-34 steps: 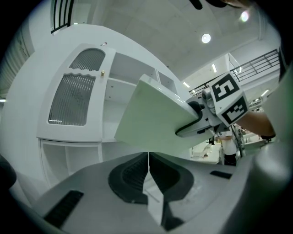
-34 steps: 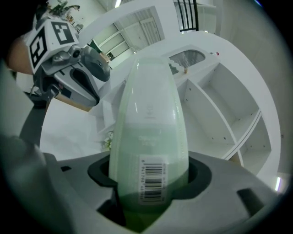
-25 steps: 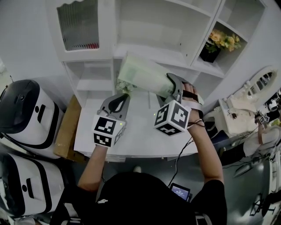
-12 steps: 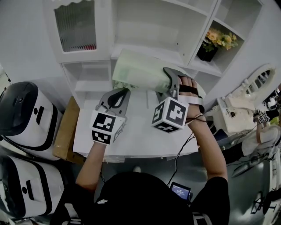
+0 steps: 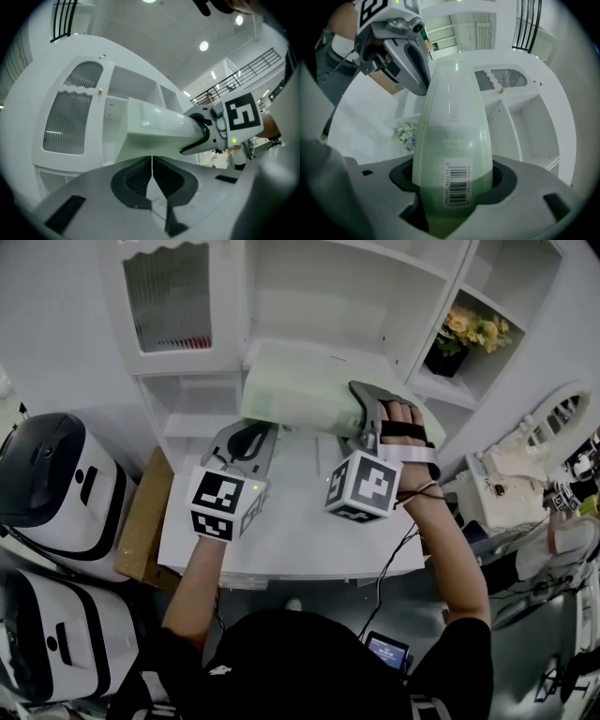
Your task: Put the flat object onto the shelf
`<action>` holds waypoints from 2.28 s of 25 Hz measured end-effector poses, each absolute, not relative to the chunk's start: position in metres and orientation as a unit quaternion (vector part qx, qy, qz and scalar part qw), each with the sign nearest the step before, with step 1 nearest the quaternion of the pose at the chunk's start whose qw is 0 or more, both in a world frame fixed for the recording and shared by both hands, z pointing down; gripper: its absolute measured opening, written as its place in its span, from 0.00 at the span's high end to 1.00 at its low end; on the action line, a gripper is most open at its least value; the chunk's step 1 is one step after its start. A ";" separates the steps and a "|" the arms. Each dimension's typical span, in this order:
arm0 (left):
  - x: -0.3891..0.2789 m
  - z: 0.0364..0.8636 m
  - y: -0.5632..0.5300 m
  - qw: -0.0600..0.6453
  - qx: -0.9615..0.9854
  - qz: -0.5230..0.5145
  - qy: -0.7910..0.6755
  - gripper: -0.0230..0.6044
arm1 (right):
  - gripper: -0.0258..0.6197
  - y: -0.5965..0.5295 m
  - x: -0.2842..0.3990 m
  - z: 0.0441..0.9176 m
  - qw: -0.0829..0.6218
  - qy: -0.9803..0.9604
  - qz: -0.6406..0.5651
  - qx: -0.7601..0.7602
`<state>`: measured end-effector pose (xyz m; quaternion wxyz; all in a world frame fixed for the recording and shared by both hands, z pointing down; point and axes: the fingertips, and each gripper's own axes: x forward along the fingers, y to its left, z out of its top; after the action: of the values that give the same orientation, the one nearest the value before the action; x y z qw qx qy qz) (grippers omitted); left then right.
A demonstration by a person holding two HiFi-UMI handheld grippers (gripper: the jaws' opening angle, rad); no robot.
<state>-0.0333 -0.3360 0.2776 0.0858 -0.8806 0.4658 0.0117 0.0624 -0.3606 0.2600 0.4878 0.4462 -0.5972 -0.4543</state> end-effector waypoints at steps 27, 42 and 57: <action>-0.037 0.273 -0.363 0.083 -0.871 0.011 0.483 0.95 | 0.50 -0.395 0.061 0.257 0.488 -0.570 -0.501 0.432; -0.041 0.298 -0.385 0.064 -0.865 -0.005 0.498 0.95 | 0.46 -0.427 0.061 0.270 0.494 -0.565 -0.505 0.426; -0.039 0.315 -0.407 0.052 -0.860 -0.013 0.507 0.95 | 0.46 -0.472 0.069 0.283 0.496 -0.565 -0.498 0.431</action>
<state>-0.0393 -0.4070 0.3146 0.0519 -0.8603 0.5070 -0.0134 0.0691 -0.4718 0.2829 0.4964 0.4314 -0.5652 -0.4980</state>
